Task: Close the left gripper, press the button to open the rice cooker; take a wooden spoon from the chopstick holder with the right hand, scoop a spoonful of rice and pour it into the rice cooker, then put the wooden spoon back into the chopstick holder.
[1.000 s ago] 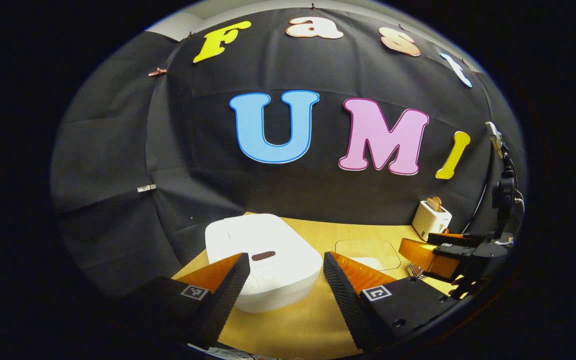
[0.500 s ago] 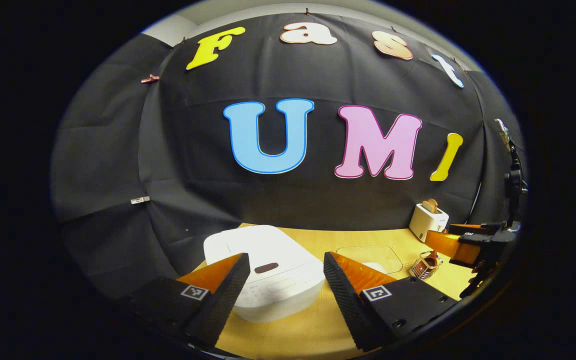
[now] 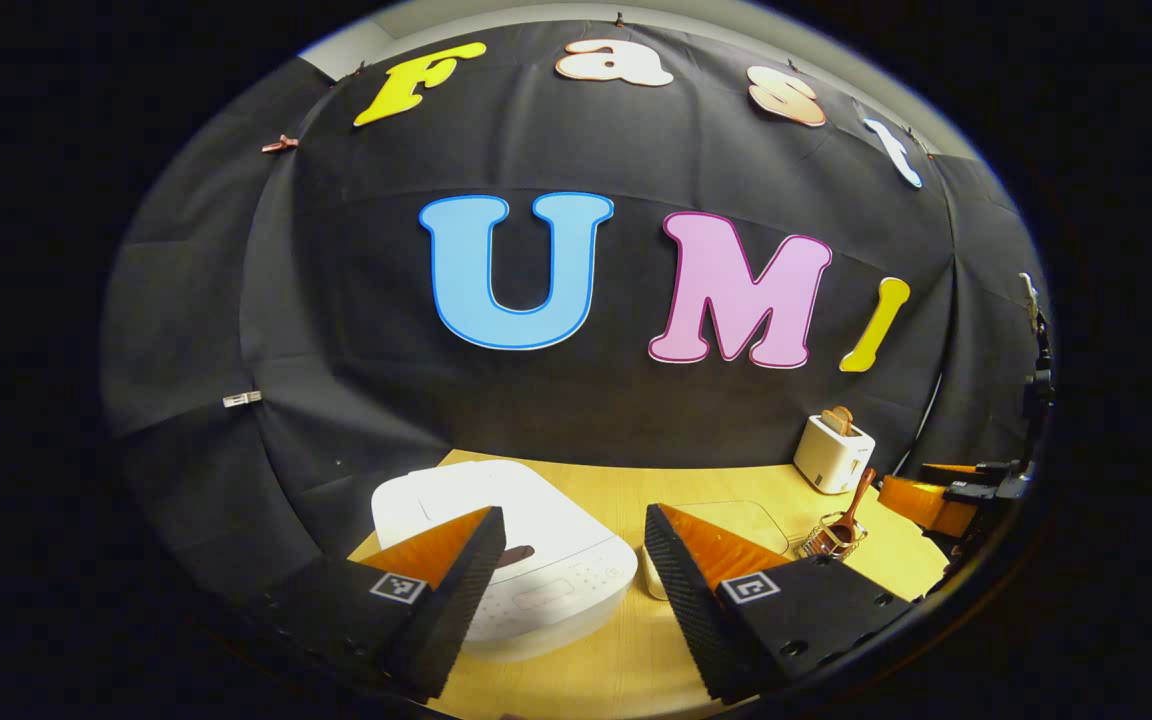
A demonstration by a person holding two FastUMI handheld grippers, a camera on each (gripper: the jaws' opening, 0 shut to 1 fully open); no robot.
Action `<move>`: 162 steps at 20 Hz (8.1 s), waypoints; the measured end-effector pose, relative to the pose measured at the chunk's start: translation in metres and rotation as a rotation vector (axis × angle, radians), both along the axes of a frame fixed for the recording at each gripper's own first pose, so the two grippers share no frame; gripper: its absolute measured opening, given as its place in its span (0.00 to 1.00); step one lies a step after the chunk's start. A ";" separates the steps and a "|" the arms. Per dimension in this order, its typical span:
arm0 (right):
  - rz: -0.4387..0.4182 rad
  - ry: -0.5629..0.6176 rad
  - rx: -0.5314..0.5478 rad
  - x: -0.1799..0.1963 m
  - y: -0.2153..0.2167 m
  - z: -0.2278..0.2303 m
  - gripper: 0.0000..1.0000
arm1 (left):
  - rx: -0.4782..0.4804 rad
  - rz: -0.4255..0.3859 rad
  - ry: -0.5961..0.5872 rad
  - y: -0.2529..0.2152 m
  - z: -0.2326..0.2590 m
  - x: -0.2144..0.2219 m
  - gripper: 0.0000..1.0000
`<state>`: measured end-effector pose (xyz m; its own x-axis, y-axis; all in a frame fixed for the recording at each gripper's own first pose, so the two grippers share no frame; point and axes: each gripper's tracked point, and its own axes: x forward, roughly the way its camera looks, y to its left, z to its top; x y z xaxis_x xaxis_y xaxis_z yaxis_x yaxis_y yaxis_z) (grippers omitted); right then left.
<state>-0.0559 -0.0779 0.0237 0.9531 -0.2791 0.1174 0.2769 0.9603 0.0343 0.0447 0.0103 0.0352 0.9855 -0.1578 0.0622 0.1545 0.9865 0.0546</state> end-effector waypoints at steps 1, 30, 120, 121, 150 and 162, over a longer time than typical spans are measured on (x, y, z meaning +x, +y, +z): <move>-0.008 0.002 0.002 -0.001 -0.002 -0.001 0.99 | 0.003 -0.011 0.001 0.001 0.002 0.004 0.89; -0.265 0.080 0.052 -0.051 -0.010 -0.053 0.99 | 0.000 -0.065 0.403 0.043 -0.096 0.121 0.05; -0.081 0.125 0.483 0.153 -0.224 -0.009 0.18 | 0.027 0.008 0.089 -0.063 -0.014 0.024 0.97; -0.052 0.120 0.481 0.157 -0.204 0.001 0.18 | 0.013 0.007 0.088 -0.058 -0.014 0.024 0.97; 0.064 0.362 0.268 0.276 0.008 -0.122 0.18 | -0.173 -0.058 0.137 0.020 -0.060 0.032 0.96; 0.102 0.375 0.477 0.292 0.037 -0.121 0.18 | -0.192 -0.005 0.128 0.039 -0.061 0.016 0.96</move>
<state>0.2360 -0.0408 -0.0971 0.9298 -0.1239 -0.3465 0.2612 0.8855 0.3844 0.0602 0.0496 -0.0259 0.9865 -0.1601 -0.0339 0.1531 0.9761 -0.1540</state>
